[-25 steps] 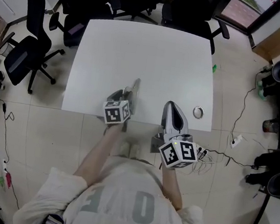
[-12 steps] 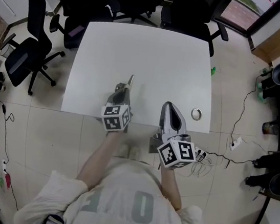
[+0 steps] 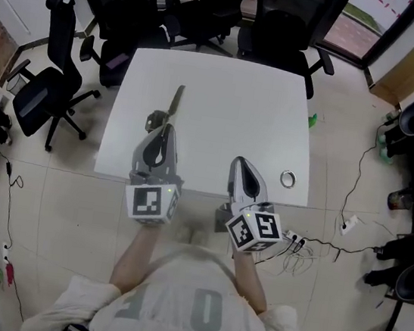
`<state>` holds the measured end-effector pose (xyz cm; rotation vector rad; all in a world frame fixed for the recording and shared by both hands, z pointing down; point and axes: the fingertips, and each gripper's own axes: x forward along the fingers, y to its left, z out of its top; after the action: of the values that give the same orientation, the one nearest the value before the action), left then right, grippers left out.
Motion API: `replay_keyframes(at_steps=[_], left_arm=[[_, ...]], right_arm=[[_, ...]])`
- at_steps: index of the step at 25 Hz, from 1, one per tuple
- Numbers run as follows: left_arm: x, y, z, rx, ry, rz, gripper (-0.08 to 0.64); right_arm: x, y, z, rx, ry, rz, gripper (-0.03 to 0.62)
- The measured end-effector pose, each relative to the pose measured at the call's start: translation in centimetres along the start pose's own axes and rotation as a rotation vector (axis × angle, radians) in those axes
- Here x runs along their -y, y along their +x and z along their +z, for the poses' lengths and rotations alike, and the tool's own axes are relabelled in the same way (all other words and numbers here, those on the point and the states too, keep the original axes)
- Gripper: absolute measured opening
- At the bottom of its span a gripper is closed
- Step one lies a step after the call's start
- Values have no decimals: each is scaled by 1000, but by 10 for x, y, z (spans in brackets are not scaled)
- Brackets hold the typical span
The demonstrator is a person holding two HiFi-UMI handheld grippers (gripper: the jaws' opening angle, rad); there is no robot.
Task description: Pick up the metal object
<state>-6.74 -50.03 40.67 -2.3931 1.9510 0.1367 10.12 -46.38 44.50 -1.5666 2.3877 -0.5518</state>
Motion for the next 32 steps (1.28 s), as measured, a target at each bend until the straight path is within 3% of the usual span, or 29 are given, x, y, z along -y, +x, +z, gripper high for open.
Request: replay_keyframes(at_steps=[5, 18, 27, 32], left_arm=[[2, -14, -1, 17, -51, -3, 2], [-14, -24, 4, 32, -60, 3, 2], [-17, -45, -9, 1, -101, -61, 2], [-37, -62, -21, -28, -145, -33, 3]], right_arm=[[-7, -1, -9, -32, -9, 6, 11], [-14, -7, -15, -44, 0, 1, 11], [-36, -29, -14, -7, 50, -31, 11], [-55, -51, -18, -14, 60, -33, 11]])
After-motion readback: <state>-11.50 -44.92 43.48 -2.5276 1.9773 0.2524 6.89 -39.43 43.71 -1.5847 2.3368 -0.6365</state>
